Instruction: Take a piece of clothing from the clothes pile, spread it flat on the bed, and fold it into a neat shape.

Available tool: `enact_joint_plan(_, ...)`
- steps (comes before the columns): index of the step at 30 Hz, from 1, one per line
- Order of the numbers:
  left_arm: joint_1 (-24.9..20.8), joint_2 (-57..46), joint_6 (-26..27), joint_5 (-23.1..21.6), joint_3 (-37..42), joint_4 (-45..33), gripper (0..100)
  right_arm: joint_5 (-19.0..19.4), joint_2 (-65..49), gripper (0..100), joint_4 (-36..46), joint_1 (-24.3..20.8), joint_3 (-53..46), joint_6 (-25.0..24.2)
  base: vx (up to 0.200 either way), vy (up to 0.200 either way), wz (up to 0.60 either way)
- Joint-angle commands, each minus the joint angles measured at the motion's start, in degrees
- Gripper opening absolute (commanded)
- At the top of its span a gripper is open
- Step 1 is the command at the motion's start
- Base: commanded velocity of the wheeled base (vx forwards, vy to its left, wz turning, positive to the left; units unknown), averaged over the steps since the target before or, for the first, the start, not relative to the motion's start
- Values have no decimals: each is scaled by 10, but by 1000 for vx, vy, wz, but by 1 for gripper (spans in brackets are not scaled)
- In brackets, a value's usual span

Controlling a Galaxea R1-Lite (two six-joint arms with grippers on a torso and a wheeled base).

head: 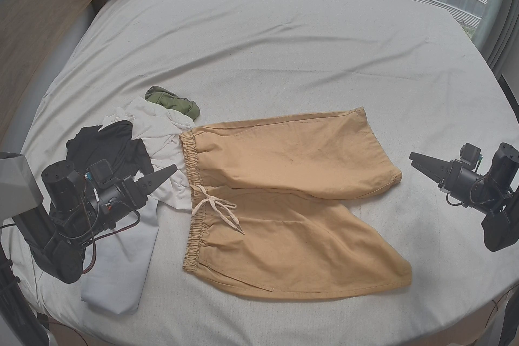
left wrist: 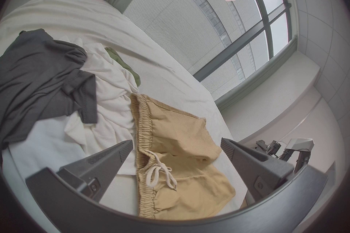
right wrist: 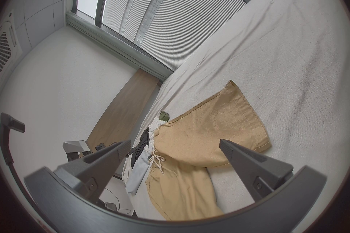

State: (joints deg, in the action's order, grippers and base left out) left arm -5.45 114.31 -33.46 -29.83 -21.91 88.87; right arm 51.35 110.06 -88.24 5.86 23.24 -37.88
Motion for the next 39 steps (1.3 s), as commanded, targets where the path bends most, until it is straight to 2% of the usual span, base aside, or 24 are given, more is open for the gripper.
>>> enact_joint_plan(1,7,-5,2,0,4,1,100,0,-2,100,0,-1,-1,0,0,0,0)
enact_joint_plan(11,24,-32,2,-1,4,-1,100,0,19,100,0,1,1,1,0,0,0)
enact_joint_plan(16,21,-26,36,-1,17,-1,100,-1,44,100,0,5,3,3,0,0,0)
enact_joint_plan(26,-20,-28,54,-1,41,0,100,0,102,100,1,-6,-12,68,0,0,0)
enact_joint_plan(39,-21,-25,54,-1,41,0,100,0,169,100,1,-22,-58,128,0,0,0)
